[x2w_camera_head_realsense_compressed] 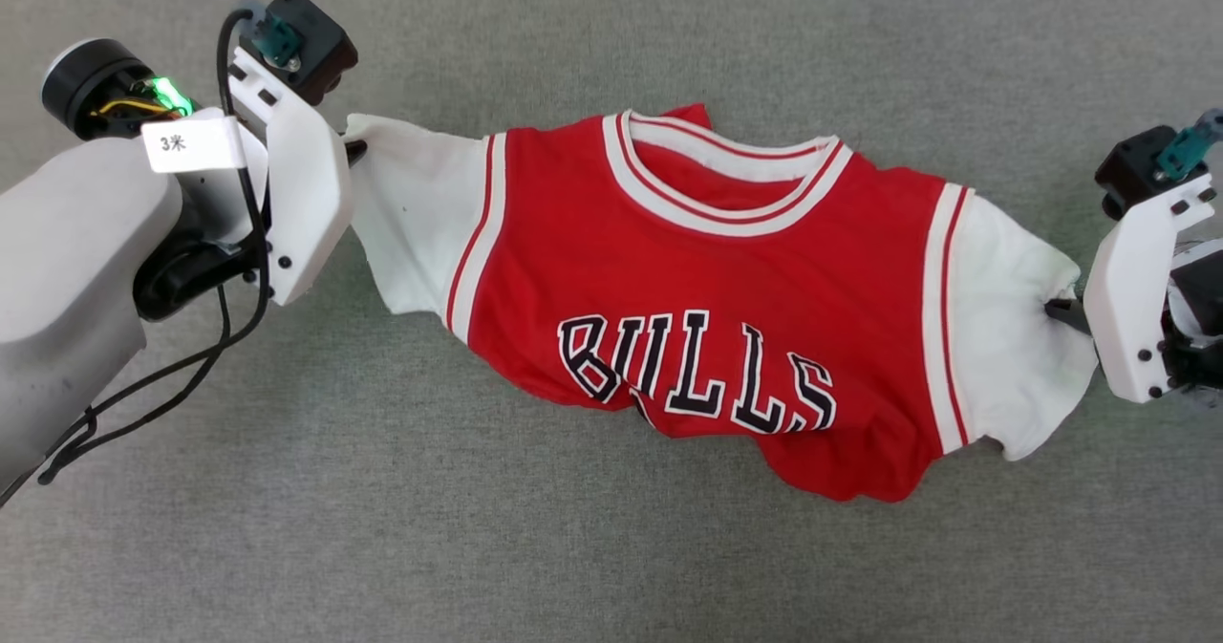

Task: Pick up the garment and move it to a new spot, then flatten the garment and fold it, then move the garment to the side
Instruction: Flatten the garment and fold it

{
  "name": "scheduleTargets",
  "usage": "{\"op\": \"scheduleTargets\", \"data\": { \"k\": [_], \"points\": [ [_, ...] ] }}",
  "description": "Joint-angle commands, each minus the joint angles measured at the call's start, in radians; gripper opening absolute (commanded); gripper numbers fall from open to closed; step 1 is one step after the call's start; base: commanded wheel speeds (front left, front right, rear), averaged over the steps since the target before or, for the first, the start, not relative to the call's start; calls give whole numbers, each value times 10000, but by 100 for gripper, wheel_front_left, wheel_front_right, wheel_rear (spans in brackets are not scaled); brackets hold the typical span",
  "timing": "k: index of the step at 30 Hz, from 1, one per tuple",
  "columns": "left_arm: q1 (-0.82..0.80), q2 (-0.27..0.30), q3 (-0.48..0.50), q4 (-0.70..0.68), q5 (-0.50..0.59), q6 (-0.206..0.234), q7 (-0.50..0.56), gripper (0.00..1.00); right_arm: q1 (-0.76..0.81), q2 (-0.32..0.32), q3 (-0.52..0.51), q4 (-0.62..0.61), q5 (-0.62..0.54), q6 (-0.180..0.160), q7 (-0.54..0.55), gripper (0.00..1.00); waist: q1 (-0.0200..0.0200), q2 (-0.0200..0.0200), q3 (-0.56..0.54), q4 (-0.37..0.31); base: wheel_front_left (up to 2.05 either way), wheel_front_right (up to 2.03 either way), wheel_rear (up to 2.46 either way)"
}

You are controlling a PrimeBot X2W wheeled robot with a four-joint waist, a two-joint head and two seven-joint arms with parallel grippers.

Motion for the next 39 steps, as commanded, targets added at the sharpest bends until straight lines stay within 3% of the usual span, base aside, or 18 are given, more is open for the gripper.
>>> {"op": "scheduleTargets", "data": {
  "k": [1,11,22,25,31,39],
  "points": [
    [95,-57,37,-24,5,-32,-238,0,-92,-77,340,-47,73,26,-328,0,0,0,-455,-68,0,0,0],
    [23,195,291,-499,281,75,-1473,0,-561,-1186,586,-809,238,13,-2760,0,0,0,-1929,-122,0,0,0],
    [-572,224,923,-1276,534,685,-2356,0,-1204,-1557,-250,-1214,-275,13,-4835,0,0,0,-2872,-140,0,0,0],
    [-990,118,1230,-1363,521,835,-2491,0,-1712,-1172,-916,-1145,-1007,14,-5272,0,0,0,-2998,-126,0,0,0],
    [-1917,-206,1661,-1012,540,807,-2602,0,-2820,-729,-1549,-1098,-2150,13,-4960,0,0,0,-2768,-33,0,0,0],
    [-3558,-1001,2133,108,795,607,-2810,0,-5180,-165,-1558,-362,-3386,13,-4586,0,0,0,-1671,45,0,0,0]
  ]
}}
